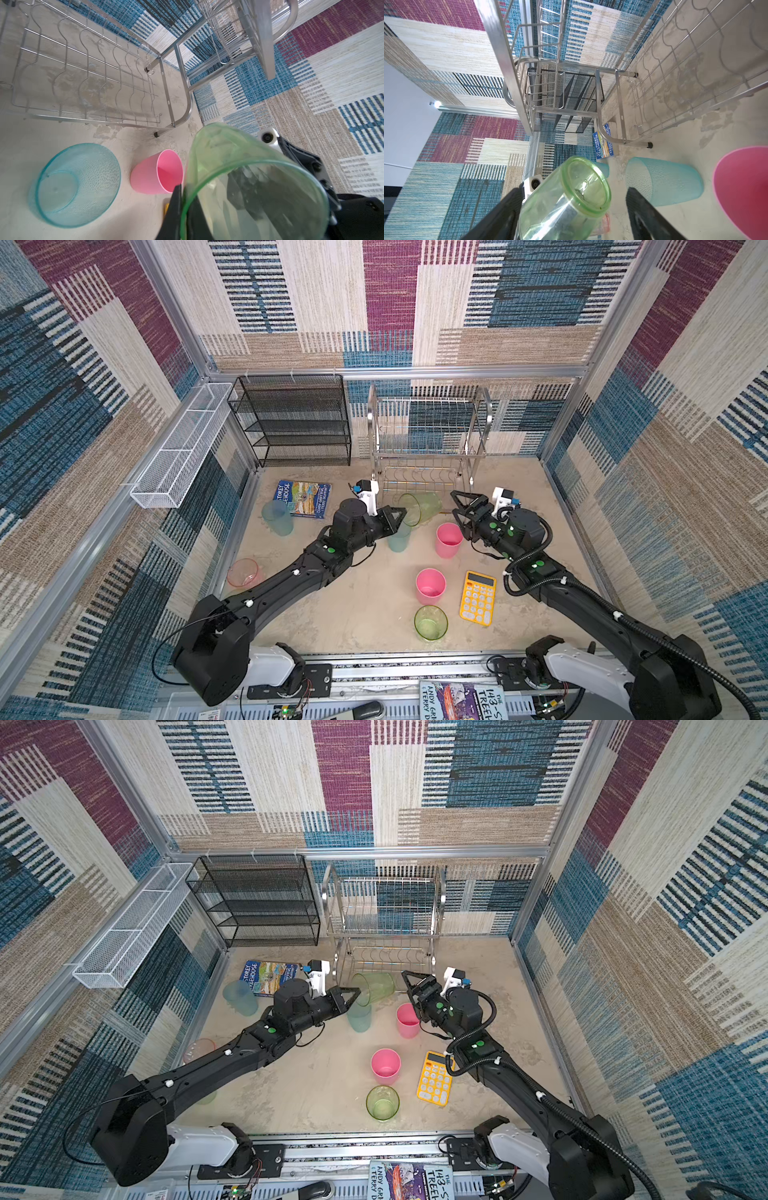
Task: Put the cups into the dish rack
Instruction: 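Lift the green cup with left gripper toward the right gripper while right gripper approaches, then close the right gripper on the green cup while left gripper opens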
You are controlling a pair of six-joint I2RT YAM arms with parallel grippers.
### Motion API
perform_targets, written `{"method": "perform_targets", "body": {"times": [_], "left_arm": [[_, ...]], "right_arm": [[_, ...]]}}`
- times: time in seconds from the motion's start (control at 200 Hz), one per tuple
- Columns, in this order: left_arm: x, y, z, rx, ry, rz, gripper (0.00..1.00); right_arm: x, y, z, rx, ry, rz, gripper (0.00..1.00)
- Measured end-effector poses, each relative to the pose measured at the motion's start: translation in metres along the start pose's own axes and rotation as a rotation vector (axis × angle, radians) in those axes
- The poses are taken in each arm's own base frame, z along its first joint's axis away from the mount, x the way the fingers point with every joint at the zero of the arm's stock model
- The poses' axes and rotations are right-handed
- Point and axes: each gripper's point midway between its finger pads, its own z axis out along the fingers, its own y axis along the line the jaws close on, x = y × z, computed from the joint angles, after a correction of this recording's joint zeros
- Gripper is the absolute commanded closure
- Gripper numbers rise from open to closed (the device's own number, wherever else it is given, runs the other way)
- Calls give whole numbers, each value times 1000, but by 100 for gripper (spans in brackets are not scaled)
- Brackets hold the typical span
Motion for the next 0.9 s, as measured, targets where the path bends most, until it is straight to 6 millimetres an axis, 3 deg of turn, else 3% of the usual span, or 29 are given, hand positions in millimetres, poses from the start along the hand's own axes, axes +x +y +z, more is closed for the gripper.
{"method": "perform_targets", "body": {"times": [0.391, 0.901], "left_arm": [[4, -7, 19, 118, -9, -9, 98], [20, -20, 37, 200, 22, -9, 97]], "right_arm": [[4, -4, 17, 19, 20, 146, 18], [4, -6, 29, 22, 23, 184, 18]]}}
